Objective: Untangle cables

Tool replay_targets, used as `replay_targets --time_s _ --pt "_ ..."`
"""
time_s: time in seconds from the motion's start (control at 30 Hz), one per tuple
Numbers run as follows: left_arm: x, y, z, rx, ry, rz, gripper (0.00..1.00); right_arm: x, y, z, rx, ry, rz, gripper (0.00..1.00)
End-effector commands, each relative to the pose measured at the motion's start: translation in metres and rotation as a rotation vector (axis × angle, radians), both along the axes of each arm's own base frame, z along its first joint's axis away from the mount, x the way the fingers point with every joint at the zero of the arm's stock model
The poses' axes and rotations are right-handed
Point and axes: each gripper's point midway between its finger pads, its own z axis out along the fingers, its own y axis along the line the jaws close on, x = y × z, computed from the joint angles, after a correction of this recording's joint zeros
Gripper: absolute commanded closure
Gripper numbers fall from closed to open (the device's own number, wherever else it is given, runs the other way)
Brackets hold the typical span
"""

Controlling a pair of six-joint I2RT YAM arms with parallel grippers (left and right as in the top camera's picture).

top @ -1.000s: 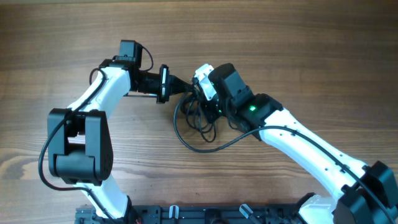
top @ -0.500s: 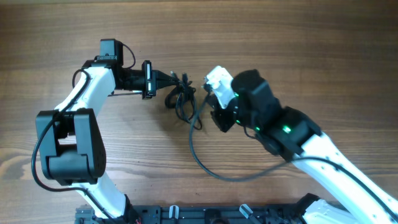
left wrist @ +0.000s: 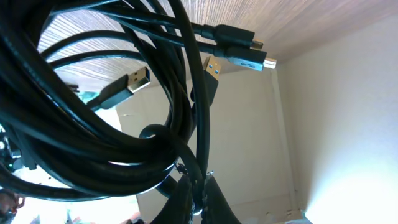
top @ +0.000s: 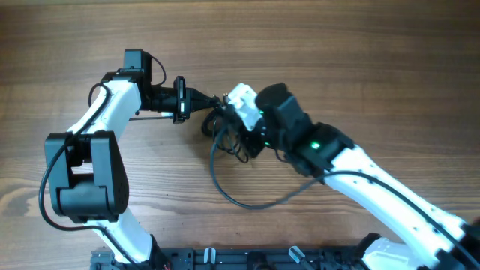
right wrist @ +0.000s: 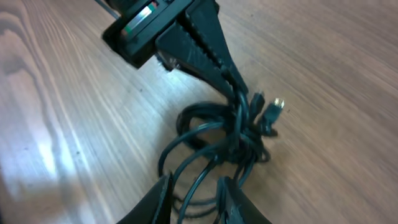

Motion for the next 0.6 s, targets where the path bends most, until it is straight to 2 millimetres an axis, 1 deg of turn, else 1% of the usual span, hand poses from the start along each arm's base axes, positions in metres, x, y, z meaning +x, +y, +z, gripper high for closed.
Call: replay_targets --time_s 0.0,0.03,0.07,0.23,0.37,0.57 --pt "0.001 -0.004 0.011 -0.022 -0.009 -0.007 0.96 0.025 -0.004 -0.012 -0.082 -0.097 -0.057 0.74" --pt "0.0 -0.005 0.011 -0.022 -0.006 -0.009 0.96 0.032 -0.006 -0.015 -0.101 -0.116 -0.078 0.74" --pt "-0.002 -0.006 0.011 -0.021 0.007 -0.013 0.96 0.034 -0.004 -0.019 -0.104 -0.115 -0.08 0.74" --pt "-0.007 -0.01 0.01 -0.021 0.03 -0.024 0.96 0.036 0.001 -0.031 -0.105 -0.093 -0.069 0.74" --pt "-0.008 -0.011 0.011 -0.023 0.068 -0.011 0.96 0.026 0.014 -0.029 -0.047 -0.055 -0.006 0.75" --pt "-0.013 -0.011 0.011 -0.031 0.13 -0.004 0.96 0.03 0.013 -0.027 -0.05 -0.076 -0.02 0.76"
